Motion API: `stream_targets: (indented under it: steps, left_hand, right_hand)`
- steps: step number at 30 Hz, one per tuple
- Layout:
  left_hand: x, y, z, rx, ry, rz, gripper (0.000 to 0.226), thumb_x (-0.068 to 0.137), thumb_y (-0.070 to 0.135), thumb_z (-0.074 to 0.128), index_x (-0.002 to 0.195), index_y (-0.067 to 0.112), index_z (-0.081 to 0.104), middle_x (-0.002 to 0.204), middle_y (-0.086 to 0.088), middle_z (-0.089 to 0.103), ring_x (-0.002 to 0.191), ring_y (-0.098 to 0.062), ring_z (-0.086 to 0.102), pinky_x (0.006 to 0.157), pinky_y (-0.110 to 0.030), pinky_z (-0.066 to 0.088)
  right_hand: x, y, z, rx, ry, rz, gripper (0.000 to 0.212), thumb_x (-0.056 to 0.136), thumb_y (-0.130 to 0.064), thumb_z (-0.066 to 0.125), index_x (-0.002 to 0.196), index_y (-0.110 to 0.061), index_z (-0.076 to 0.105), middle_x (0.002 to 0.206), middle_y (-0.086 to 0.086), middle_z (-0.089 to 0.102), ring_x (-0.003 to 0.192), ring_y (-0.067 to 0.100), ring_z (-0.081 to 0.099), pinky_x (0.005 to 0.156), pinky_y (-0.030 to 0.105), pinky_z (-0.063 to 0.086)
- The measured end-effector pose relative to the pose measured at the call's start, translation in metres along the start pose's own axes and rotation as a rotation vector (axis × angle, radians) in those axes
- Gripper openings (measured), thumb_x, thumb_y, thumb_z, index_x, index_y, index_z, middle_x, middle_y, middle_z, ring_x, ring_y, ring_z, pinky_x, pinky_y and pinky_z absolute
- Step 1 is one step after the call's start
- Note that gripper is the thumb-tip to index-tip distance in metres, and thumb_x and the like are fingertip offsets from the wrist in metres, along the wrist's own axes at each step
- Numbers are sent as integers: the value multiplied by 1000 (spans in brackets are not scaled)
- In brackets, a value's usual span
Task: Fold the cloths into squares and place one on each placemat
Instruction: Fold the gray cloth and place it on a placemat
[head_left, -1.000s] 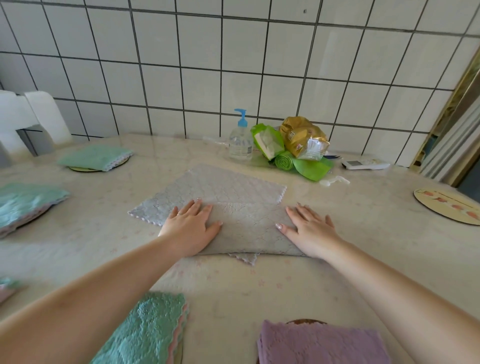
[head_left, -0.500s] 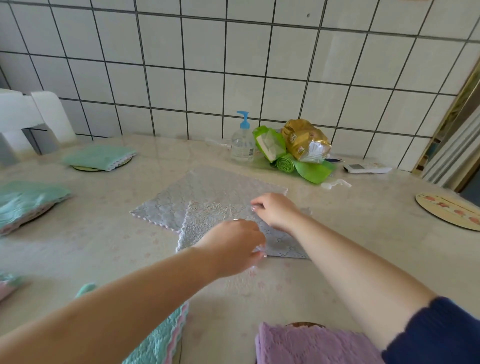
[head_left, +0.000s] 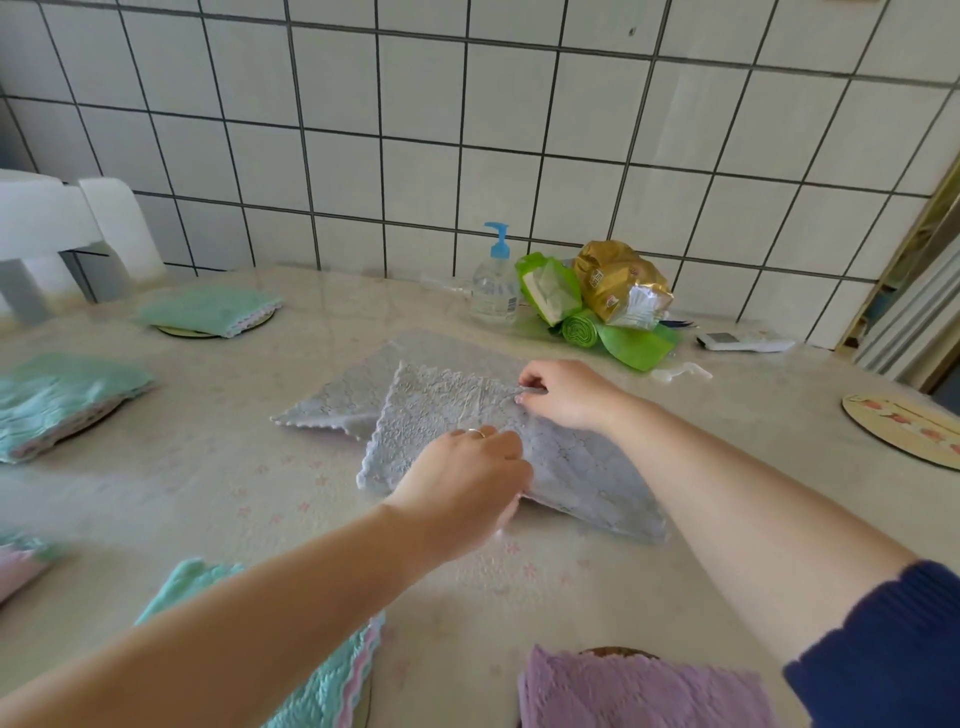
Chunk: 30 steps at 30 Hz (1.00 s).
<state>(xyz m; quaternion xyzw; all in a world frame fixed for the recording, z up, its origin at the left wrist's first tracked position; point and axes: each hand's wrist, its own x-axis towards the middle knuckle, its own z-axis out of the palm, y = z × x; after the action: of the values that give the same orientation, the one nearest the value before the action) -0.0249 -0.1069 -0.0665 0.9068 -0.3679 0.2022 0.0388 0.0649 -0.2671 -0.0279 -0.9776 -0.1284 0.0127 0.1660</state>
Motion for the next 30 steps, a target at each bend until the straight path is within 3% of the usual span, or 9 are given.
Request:
stream_targets:
  steps: [4, 8, 12, 15, 18, 22, 26, 29, 30]
  left_hand:
    - [-12, -6, -23, -171, 99, -220, 17, 83, 23, 57, 93, 30, 69, 88, 8, 57, 70, -16, 59, 54, -25, 40]
    - [-21, -13, -41, -433, 243, -452, 18, 85, 17, 56, 91, 31, 67, 83, 13, 60, 70, -10, 59, 63, -29, 50]
    - [-20, -14, -50, -848, 339, -661, 26, 89, 9, 53, 82, 33, 60, 78, 4, 67, 69, -10, 67, 68, -38, 56]
    - [-14, -5, -59, -1227, 371, -788, 26, 90, -1, 44, 86, 19, 60, 88, -8, 64, 71, -12, 65, 73, -41, 58]
    - [-8, 3, -68, -1549, 401, -882, 22, 93, 3, 42, 84, 10, 60, 80, -6, 64, 66, -17, 63, 61, -29, 57]
    - [1, -5, -62, -1422, 298, -825, 8, 91, 13, 56, 95, 16, 63, 102, -5, 62, 75, -16, 65, 67, -29, 57]
    - [14, -18, -59, -1335, 166, -752, 42, 91, 7, 56, 128, 25, 52, 127, 10, 47, 91, -17, 66, 69, -26, 59]
    - [21, -22, -44, -1290, 45, -755, 48, 91, 4, 54, 135, 24, 46, 121, 6, 50, 81, -11, 64, 59, -19, 56]
    - [21, -23, -37, -1256, -5, -767, 49, 91, 5, 54, 136, 23, 45, 119, 4, 52, 80, -11, 63, 59, -20, 56]
  right_hand:
    - [-16, -2, -33, 96, 54, 12, 31, 91, -31, 54, 118, -16, 55, 115, 3, 61, 96, 17, 56, 80, 28, 43]
    - [-38, -8, -61, 257, 75, 41, 32, 92, -28, 54, 119, -11, 54, 103, 8, 67, 75, 18, 57, 68, 26, 41]
    - [-60, -14, -72, 390, 135, 50, 32, 92, -25, 55, 120, -11, 53, 111, 8, 65, 106, 26, 60, 90, 34, 44]
    - [-70, -13, -72, 484, 157, 33, 34, 90, -21, 57, 123, -15, 50, 101, -2, 65, 94, 19, 63, 83, 29, 48]
    - [-78, -7, -70, 522, 181, 27, 48, 89, -16, 58, 133, -31, 42, 109, 2, 64, 109, 36, 58, 94, 47, 46]
    - [-84, 4, -63, 503, 170, 1, 50, 92, -11, 51, 129, -45, 47, 140, 3, 48, 120, 41, 49, 99, 42, 43]
    - [-85, 14, -54, 503, 206, 25, 48, 92, -5, 47, 131, -34, 50, 141, 1, 48, 125, 48, 35, 105, 57, 29]
    - [-89, 19, -34, 555, 175, 105, 48, 93, -5, 45, 134, -29, 46, 136, -2, 51, 118, 40, 50, 101, 47, 40]
    - [-90, 21, -26, 590, 146, 147, 48, 94, -5, 44, 135, -29, 46, 131, 0, 55, 102, 30, 63, 88, 36, 51]
